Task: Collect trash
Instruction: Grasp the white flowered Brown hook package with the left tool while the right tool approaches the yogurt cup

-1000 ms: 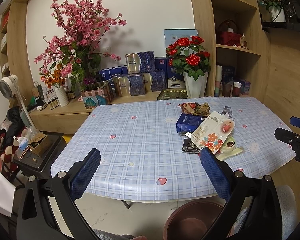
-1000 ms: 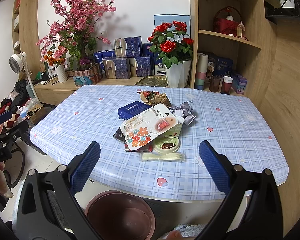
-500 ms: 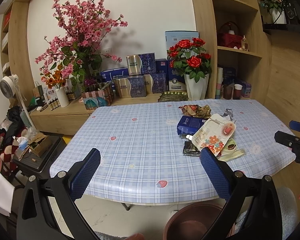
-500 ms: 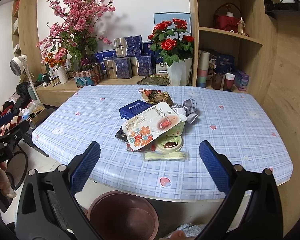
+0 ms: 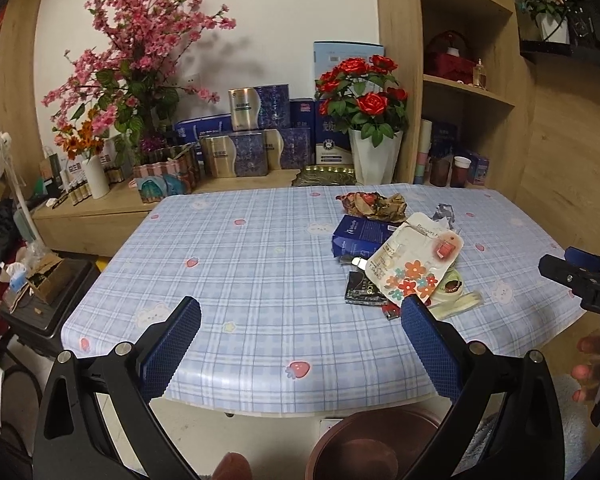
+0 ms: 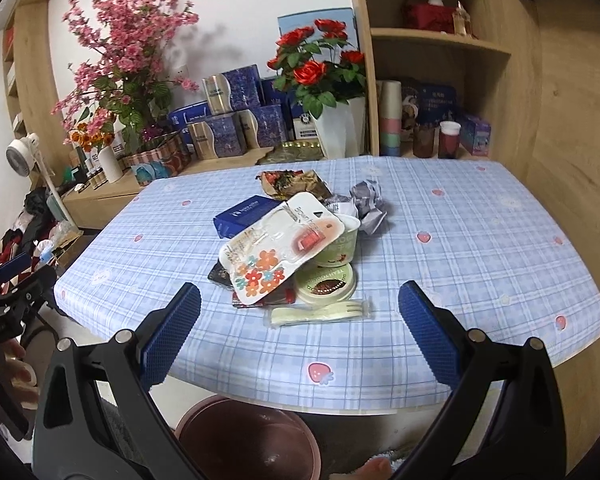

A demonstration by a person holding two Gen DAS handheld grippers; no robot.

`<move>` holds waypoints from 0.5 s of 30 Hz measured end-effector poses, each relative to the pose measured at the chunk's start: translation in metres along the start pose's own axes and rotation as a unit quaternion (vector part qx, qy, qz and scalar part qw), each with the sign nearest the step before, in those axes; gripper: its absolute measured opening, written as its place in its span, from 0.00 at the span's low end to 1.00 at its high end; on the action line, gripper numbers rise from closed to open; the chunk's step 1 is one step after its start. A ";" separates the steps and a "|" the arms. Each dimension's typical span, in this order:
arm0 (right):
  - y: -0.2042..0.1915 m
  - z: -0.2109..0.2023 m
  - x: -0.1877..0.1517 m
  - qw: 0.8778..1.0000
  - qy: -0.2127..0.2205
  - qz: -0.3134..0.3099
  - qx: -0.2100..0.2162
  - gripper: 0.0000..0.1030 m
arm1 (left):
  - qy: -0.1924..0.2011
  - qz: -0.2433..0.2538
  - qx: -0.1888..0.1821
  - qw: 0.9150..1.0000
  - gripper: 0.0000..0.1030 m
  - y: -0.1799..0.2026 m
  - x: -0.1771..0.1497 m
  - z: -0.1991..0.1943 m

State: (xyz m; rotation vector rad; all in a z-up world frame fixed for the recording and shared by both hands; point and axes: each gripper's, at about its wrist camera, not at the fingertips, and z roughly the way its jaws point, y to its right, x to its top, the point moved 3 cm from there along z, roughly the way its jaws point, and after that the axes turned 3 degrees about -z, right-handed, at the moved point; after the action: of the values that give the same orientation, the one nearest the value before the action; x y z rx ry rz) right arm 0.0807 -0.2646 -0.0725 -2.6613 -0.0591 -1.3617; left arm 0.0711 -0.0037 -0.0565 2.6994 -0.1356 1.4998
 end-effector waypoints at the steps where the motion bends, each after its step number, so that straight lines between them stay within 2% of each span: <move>1: 0.002 0.005 0.000 1.000 -0.003 0.004 0.002 0.95 | 0.001 0.004 -0.007 1.000 0.95 0.003 0.002 0.005; 4: 0.008 0.017 0.001 1.000 -0.009 0.009 0.006 0.95 | 0.005 0.010 -0.011 1.000 0.95 0.009 0.005 0.015; 9: 0.018 0.039 0.003 0.999 -0.030 0.014 0.011 0.95 | -0.041 0.014 -0.012 0.999 0.95 0.019 0.009 0.049; 15: 0.037 0.067 0.006 0.998 -0.056 0.004 -0.011 0.95 | -0.064 0.037 -0.034 0.997 0.95 0.045 0.013 0.088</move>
State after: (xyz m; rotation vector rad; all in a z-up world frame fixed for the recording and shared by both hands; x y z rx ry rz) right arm 0.1419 -0.2910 -0.1105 -2.7508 -0.0478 -1.2176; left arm 0.1475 -0.0571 -0.0921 2.7640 -0.2892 1.3116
